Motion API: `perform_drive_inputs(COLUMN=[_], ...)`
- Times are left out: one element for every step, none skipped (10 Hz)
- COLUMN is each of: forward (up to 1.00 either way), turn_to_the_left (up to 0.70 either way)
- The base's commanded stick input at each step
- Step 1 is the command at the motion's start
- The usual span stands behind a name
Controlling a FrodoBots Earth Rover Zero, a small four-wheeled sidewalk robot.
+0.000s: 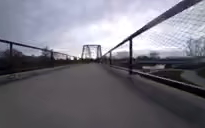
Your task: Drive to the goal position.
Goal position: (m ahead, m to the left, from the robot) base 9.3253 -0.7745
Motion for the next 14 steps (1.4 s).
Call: perform_drive_inputs(forward=[1.0, 1.0, 1.0, 1.0, 1.0, 1.0, 1.0, 1.0, 1.0, 1.0, 1.0, 1.0, 1.0, 1.0], turn_to_the_left=[0.37, 0.07, 0.0, 0.0, 0.0, 0.0, 0.0, 0.0, 0.0, 0.0, 0.0, 0.0, 0.0, 0.0])
